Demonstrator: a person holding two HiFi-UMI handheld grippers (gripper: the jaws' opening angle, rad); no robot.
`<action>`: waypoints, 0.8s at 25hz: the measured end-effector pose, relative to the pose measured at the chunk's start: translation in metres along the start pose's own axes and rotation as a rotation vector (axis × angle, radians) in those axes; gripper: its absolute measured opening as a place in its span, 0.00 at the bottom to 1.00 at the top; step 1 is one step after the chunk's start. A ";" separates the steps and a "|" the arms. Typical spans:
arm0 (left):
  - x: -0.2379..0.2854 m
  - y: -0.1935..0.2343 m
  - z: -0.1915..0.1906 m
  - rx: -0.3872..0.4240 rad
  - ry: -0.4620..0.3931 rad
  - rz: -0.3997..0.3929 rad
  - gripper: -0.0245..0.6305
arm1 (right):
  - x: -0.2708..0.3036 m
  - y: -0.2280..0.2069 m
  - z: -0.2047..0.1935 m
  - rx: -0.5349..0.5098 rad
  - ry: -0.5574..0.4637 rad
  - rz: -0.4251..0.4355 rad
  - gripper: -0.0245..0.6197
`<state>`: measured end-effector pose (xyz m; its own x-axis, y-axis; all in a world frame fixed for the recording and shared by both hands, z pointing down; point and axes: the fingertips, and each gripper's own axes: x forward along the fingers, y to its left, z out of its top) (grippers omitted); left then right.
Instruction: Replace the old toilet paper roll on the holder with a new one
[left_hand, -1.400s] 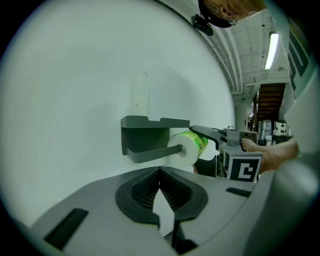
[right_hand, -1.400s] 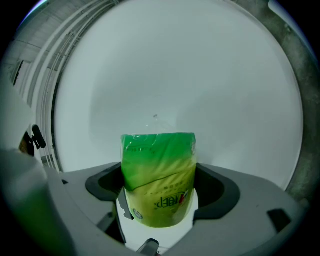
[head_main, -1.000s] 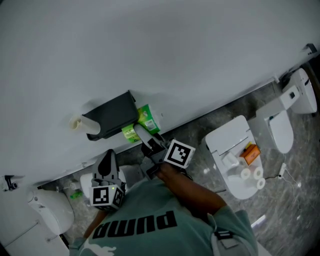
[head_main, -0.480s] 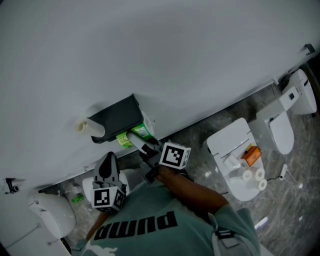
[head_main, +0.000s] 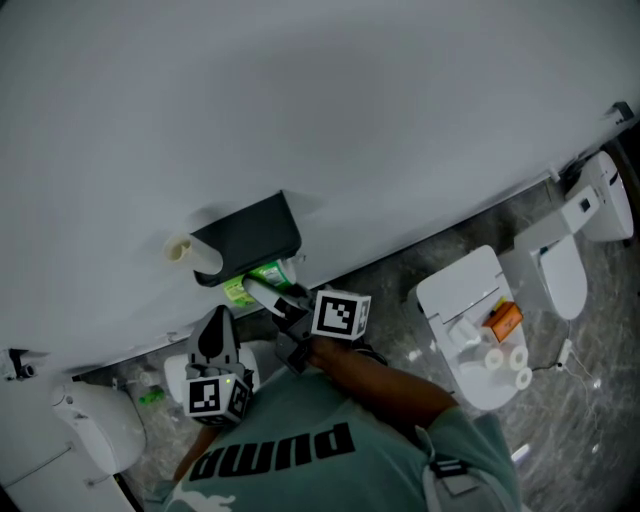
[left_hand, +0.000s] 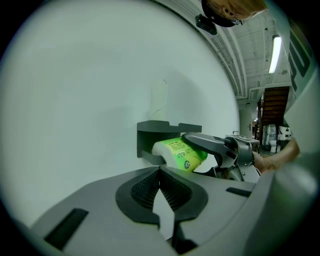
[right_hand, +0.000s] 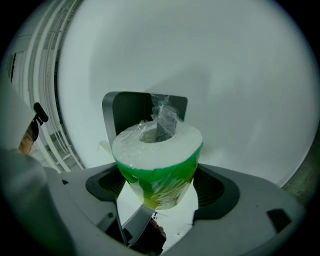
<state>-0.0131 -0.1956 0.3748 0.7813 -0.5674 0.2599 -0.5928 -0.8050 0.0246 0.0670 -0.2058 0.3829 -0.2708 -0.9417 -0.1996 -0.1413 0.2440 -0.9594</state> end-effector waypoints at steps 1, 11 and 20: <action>-0.001 0.002 0.000 -0.004 -0.001 0.004 0.04 | 0.002 -0.001 -0.005 0.003 0.017 -0.002 0.71; -0.007 0.006 -0.007 -0.014 -0.016 0.010 0.04 | 0.003 -0.002 -0.014 0.040 0.053 0.035 0.71; -0.005 0.002 -0.009 -0.044 -0.020 -0.027 0.04 | -0.011 -0.005 -0.014 0.013 0.033 0.016 0.71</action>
<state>-0.0200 -0.1926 0.3821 0.8009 -0.5490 0.2392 -0.5788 -0.8122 0.0736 0.0572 -0.1937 0.3928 -0.3041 -0.9295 -0.2086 -0.1239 0.2557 -0.9588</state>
